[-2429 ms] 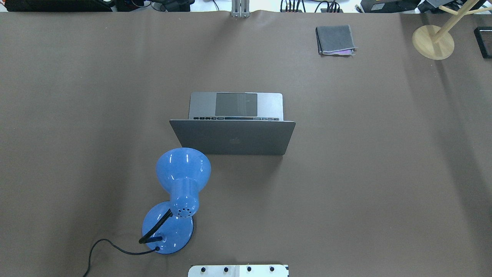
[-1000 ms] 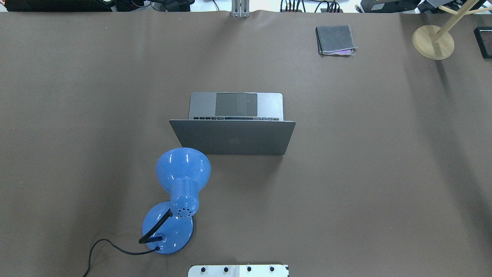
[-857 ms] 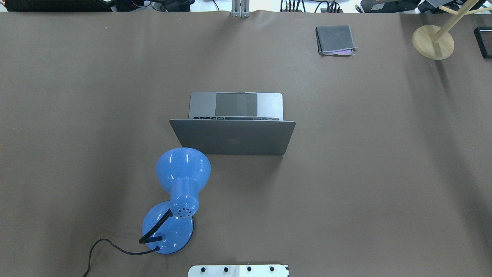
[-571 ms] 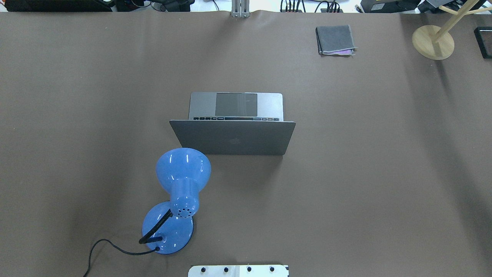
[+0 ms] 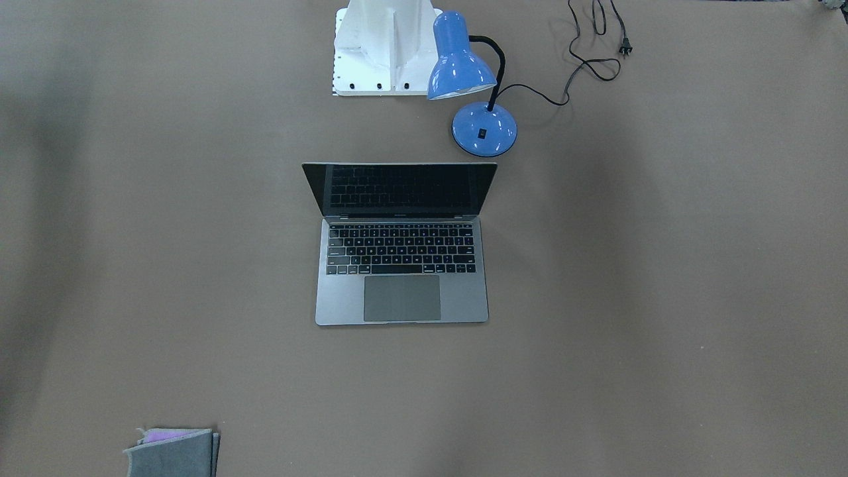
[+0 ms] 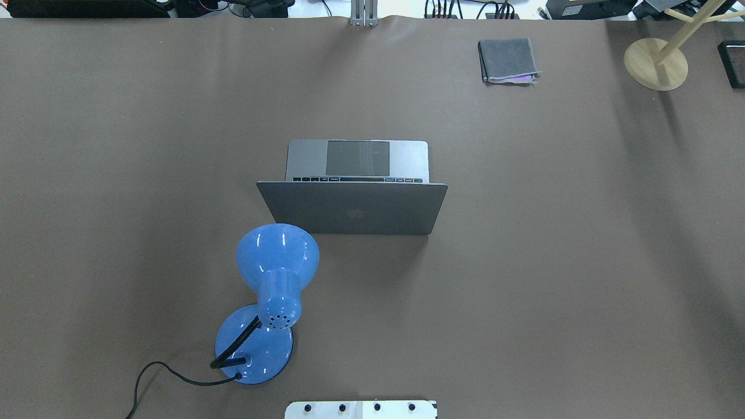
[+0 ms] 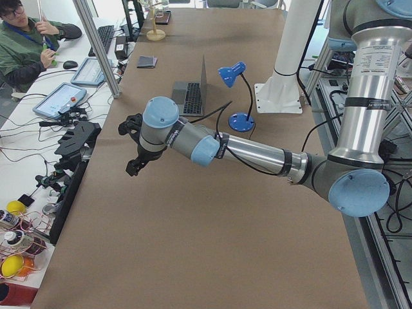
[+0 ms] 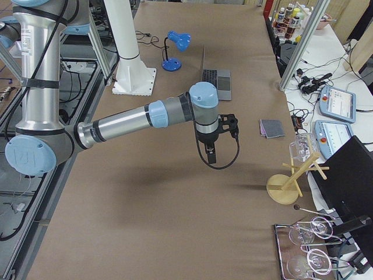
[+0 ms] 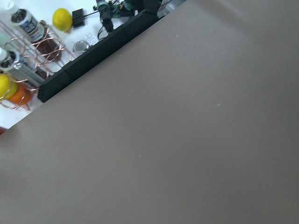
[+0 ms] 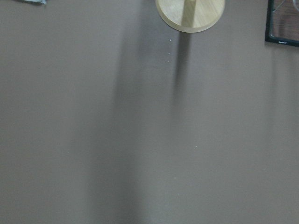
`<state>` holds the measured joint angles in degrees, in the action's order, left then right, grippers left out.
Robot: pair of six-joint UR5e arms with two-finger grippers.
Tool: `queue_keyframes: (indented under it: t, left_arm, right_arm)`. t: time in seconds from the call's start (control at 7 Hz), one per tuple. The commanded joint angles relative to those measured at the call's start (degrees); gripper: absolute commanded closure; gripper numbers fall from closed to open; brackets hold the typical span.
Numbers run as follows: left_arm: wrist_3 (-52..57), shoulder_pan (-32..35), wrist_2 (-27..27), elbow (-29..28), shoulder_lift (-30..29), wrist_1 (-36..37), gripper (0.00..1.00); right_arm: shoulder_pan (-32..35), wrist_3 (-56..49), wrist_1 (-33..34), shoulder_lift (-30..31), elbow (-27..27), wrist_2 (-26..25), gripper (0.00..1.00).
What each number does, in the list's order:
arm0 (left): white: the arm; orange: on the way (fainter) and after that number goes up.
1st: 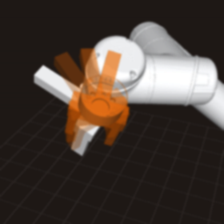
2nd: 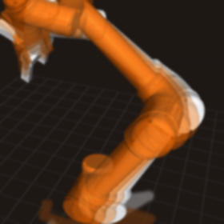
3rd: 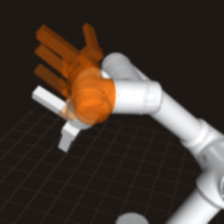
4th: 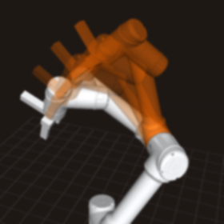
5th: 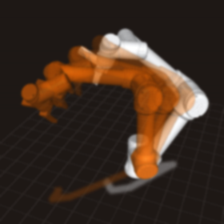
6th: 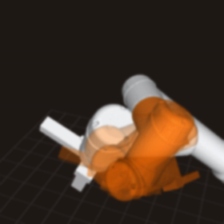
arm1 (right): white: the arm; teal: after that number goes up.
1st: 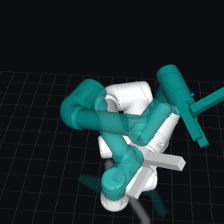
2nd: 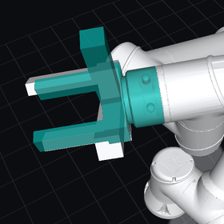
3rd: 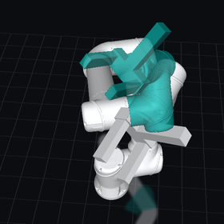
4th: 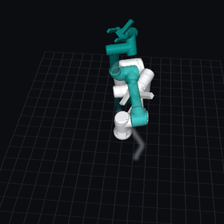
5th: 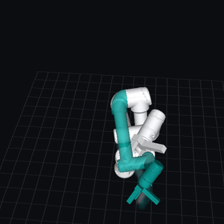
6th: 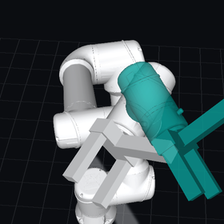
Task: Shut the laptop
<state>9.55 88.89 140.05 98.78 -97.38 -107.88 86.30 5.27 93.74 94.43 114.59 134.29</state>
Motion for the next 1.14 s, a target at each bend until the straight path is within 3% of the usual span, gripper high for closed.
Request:
queue_keyframes:
  t: [0.0, 0.14, 0.29, 0.43, 0.71, 1.0]
  left_arm:
    - [-21.57, -7.81, 6.44, 0.88, -2.81, -6.33, 0.02]
    - [-33.25, -13.68, 6.55, 1.93, -2.81, -12.21, 0.02]
    - [-49.73, -19.22, 6.38, 2.46, -6.47, -18.53, 0.02]
    - [-58.59, -23.72, 5.16, 3.60, -9.38, -19.46, 0.02]
    - [-63.56, -28.31, 2.60, 4.75, -11.67, -19.21, 0.02]
    - [-72.71, -34.80, -2.47, 5.54, -15.36, -18.34, 0.02]
  right_arm:
    - [-3.30, 8.38, -0.05, -0.99, 2.73, 5.69, 0.00]
    - [-7.16, 15.14, -0.05, -1.35, 5.71, 5.72, 0.00]
    - [-10.41, 22.78, -0.05, -2.92, 7.74, 5.72, 0.00]
    - [-14.54, 31.73, -2.14, -4.58, 9.24, 4.41, 0.00]
    - [-26.12, 54.65, -12.93, -5.57, 11.43, -6.87, 0.00]
    - [-36.15, 65.43, -12.36, -5.66, 16.52, -14.02, 0.00]
